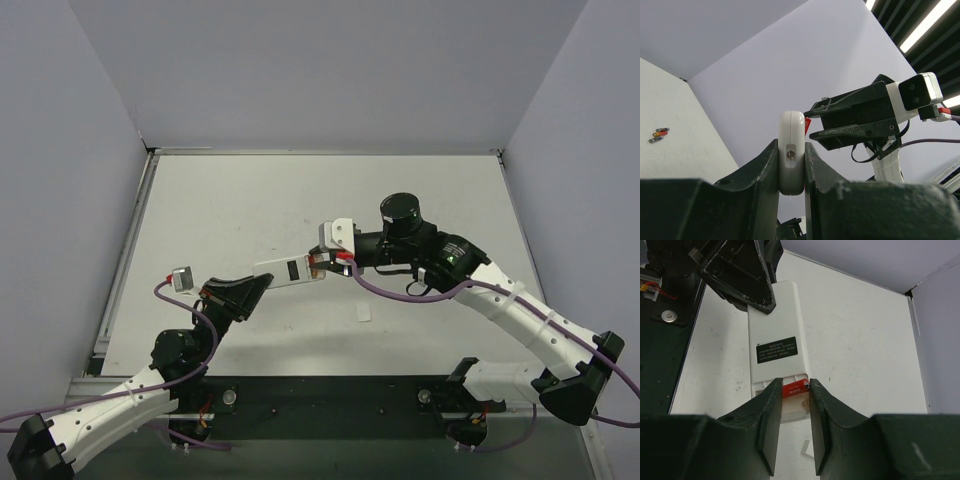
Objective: Load the batteries into the remote control
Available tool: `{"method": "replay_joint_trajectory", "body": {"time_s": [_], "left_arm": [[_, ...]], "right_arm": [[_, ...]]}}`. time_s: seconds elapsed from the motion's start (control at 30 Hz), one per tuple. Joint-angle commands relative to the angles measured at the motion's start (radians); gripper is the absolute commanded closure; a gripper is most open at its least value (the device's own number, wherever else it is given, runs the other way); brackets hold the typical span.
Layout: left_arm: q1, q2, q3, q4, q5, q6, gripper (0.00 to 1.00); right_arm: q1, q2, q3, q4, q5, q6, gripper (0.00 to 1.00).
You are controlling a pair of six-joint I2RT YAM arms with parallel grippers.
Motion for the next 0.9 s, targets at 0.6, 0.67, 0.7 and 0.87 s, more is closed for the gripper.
{"method": "replay_joint_trajectory", "body": {"time_s": [0.6,0.67,0.7,0.87], "left_arm": [[0.001,-0.004,-0.166,0.205,-0.032,-0.032,1.0],[0.001,0.0,-0.166,0.236,-0.034,-0.035,1.0],[0.001,0.006,-0.166,0.247,-0.036,-0.039,1.0],[0.001,0.028,-0.163,0.302,-0.037,-0.039,1.0]], "right_arm": [[-0.003,0.002,-0.06,0.043,-0.061,0.051,0.89],[-0.002,0.0,-0.077,0.046,-0.058,0.055,0.91],[0.003,0.0,-0.082,0.046,-0.058,0.054,0.93],[0.007,-0.012,-0.138,0.099,-0.04,0.095,0.96]]}}
